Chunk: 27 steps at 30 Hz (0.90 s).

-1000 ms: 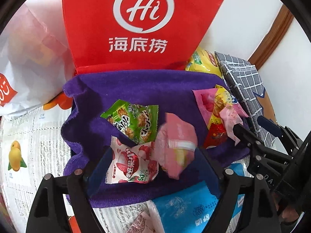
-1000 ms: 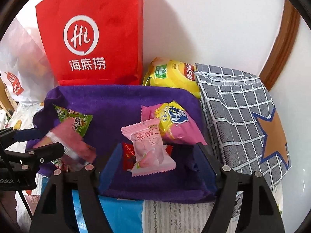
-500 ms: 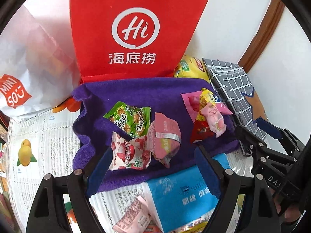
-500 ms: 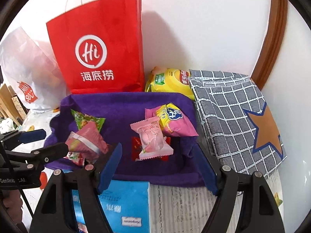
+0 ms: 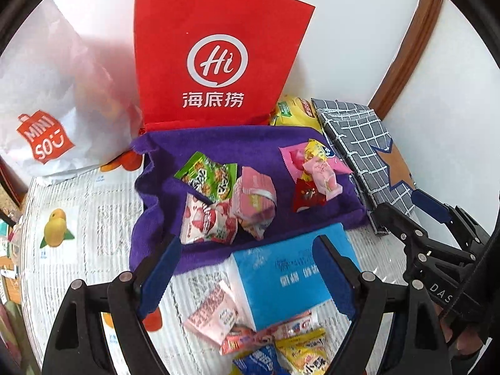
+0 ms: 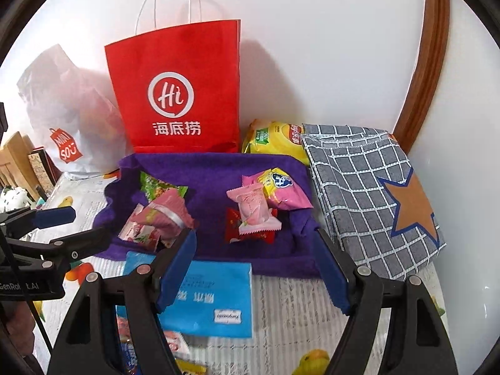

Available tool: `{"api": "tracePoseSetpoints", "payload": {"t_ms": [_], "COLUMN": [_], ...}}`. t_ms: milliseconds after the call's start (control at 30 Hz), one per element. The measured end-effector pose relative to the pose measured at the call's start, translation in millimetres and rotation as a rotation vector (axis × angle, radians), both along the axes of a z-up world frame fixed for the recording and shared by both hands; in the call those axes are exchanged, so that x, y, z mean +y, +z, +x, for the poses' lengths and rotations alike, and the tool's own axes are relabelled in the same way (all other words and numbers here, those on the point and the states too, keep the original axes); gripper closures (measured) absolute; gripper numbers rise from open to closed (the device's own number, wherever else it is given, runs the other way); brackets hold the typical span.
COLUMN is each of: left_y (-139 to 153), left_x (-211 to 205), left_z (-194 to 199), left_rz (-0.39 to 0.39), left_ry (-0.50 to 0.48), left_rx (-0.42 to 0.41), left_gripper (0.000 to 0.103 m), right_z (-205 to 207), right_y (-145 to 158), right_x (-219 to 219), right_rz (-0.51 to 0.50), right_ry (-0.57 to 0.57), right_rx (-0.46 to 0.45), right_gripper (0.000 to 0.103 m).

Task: Organize snacks
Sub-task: 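Withdraw both tools from the towel toward the snacks beside the tissue pack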

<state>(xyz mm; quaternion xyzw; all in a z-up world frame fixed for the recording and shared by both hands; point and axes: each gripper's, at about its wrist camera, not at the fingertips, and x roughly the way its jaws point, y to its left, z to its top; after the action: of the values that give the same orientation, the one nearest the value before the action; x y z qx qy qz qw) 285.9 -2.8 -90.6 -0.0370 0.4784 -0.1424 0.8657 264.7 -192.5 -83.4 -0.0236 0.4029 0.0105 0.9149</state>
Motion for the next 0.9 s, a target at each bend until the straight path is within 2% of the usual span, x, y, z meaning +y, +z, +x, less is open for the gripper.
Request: {"api": "tracePoseSetpoints", "payload": {"t_ms": [400,667,900], "left_y": [9.8,14.4,10.9], "left_x": [4.9,5.5,5.7], "left_z": [-40.6,-69.1,-88.3], "left_rz": [0.013,-0.022,0.013], "left_ry": [0.027,0.039,0.042], "left_rx": [-0.012,-0.031,-0.038], "left_gripper": [0.018,0.018,0.018], "right_z": [-42.2,-68.5,-88.7], "right_y": [6.6,4.1,-3.9], "right_x": [-6.8,-12.5,-16.0], "right_rz": [0.008,-0.015,-0.009], "right_ry": [-0.01,-0.019,-0.028], "right_rx": [-0.014,-0.013,-0.006], "right_gripper": [0.028,0.028,0.028]}}
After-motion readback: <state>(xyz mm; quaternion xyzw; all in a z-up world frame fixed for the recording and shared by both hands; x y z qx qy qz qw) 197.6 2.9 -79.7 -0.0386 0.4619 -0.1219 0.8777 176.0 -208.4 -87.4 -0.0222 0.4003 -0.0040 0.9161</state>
